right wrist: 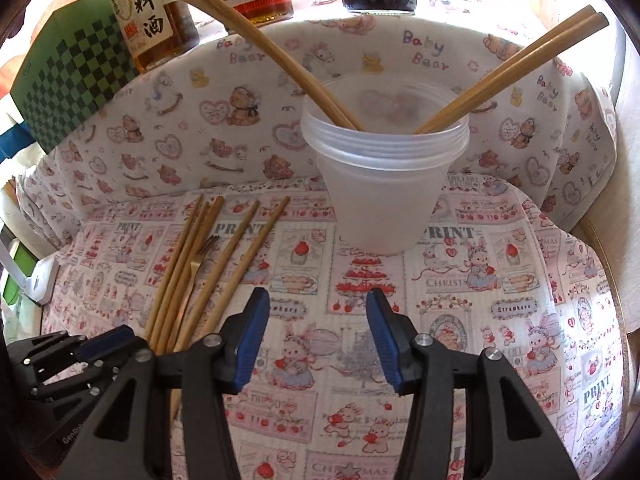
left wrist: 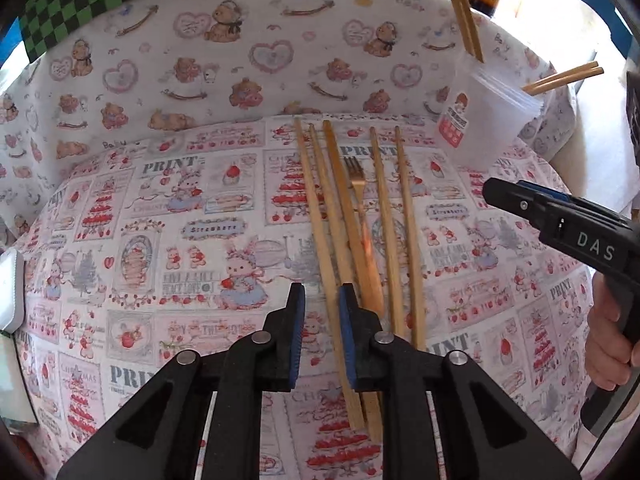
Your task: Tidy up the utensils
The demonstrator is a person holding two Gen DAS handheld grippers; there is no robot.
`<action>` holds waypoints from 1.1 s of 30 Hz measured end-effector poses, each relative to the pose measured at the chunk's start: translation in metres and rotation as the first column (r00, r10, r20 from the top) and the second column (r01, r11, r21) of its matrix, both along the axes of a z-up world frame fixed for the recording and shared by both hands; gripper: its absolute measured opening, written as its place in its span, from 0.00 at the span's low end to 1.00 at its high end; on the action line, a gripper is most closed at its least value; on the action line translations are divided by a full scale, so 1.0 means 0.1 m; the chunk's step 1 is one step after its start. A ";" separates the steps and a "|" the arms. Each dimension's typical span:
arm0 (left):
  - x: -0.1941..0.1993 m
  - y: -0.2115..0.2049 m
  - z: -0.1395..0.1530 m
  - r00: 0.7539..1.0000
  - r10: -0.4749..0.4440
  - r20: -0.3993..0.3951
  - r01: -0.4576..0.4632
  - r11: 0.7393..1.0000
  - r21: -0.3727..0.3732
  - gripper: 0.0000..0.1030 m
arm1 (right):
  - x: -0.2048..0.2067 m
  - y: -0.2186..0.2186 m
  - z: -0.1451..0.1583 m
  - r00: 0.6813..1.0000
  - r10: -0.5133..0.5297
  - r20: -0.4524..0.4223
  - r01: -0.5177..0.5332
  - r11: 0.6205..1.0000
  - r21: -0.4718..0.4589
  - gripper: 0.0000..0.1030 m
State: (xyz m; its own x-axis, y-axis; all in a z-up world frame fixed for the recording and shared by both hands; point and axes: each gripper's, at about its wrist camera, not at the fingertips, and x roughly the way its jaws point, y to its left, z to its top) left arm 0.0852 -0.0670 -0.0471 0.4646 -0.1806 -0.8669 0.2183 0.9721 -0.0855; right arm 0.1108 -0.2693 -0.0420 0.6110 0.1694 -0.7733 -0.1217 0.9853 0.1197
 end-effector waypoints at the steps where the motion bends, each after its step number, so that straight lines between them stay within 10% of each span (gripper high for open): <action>1: 0.01 0.01 0.00 1.000 0.009 -0.001 -0.009 1.000 0.009 0.19 | 0.01 0.01 -0.01 1.000 0.001 -0.001 -0.001 1.000 -0.004 0.47; 8: 0.06 -0.07 -0.07 0.998 -0.016 0.057 0.010 0.995 0.103 0.25 | -0.02 0.23 -0.11 0.999 0.051 -0.002 -0.051 0.997 -0.060 0.48; 16: 0.09 0.19 0.09 0.995 0.056 0.079 -0.052 0.997 -0.055 0.06 | -0.14 0.48 -0.15 0.988 0.155 0.000 -0.155 0.985 -0.073 0.48; 23: -0.41 0.36 0.81 0.875 0.128 0.467 -0.061 0.986 -0.156 0.06 | -0.24 0.71 -0.24 0.972 0.236 -0.015 -0.236 0.966 -0.106 0.48; 33: -0.45 0.54 0.86 0.824 0.198 0.531 -0.089 0.971 -0.223 0.05 | -0.18 0.72 -0.28 0.966 0.256 -0.043 -0.258 0.965 -0.039 0.50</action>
State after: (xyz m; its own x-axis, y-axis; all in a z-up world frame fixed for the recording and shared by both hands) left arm 0.0405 -0.0131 0.0393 0.8840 -0.2020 -0.4216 0.1412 0.9751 -0.1712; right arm 0.0926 -0.1973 -0.0704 0.5222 0.2822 -0.8048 -0.3680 0.9259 0.0859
